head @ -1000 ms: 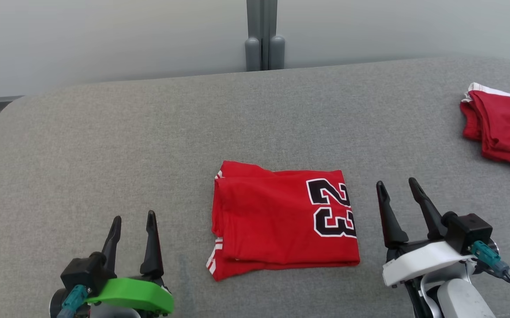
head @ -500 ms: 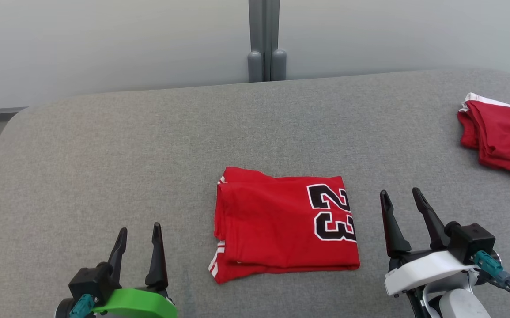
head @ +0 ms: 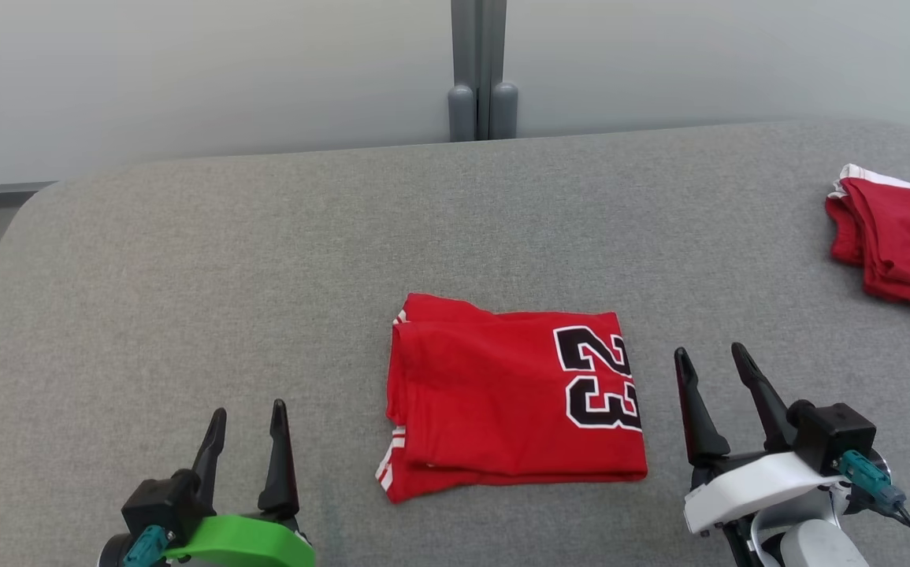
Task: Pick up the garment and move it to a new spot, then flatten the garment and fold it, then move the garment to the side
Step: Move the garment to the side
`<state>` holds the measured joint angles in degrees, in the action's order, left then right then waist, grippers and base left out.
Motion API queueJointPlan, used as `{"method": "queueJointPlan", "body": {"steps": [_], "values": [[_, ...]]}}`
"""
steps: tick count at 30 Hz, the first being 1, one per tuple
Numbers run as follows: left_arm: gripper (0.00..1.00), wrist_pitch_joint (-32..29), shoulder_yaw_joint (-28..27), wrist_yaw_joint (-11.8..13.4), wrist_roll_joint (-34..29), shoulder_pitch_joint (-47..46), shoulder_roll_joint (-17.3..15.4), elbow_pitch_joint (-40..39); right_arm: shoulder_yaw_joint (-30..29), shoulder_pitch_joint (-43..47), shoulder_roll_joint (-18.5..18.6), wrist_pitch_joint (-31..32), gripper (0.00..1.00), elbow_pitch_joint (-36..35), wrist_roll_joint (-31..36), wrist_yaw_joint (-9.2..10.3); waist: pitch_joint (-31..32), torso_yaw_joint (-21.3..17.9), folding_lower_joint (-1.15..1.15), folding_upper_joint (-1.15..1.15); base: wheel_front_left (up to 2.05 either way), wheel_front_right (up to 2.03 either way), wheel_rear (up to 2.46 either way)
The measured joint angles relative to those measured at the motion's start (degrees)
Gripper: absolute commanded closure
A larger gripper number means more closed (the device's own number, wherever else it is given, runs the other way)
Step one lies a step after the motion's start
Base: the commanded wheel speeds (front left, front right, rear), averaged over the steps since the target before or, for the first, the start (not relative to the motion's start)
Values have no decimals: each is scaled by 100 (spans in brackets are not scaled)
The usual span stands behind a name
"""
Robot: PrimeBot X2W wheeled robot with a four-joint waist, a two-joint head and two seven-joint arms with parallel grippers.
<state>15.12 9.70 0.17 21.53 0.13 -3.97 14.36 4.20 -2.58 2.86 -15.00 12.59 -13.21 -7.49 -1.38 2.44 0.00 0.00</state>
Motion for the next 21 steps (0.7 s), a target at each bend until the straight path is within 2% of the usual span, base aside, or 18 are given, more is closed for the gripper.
{"method": "queueJointPlan", "body": {"steps": [3, 10, 14, 21], "values": [[0, 0, -18, -18, -18, -8, 11, -5, -46, -11, -2, 129, 0, 122, 11, 0, -40, 25, 0, 0, 0, 0, 0], [0, 0, -3, -45, -62, -106, 59, -91, -193, -285, 2, 1603, 0, 264, -62, 0, -245, 173, 0, 0, 0, 0, 0], [0, 0, 36, -52, -65, -175, 81, -141, -183, -494, 141, 2279, 0, 246, -64, 0, -389, 304, 0, 0, 0, 0, 0], [0, 1, 98, -42, -57, -304, 99, -237, -167, -790, 226, 3002, 0, 514, -199, 0, -667, 590, 0, 0, 0, 0, 0]]}}
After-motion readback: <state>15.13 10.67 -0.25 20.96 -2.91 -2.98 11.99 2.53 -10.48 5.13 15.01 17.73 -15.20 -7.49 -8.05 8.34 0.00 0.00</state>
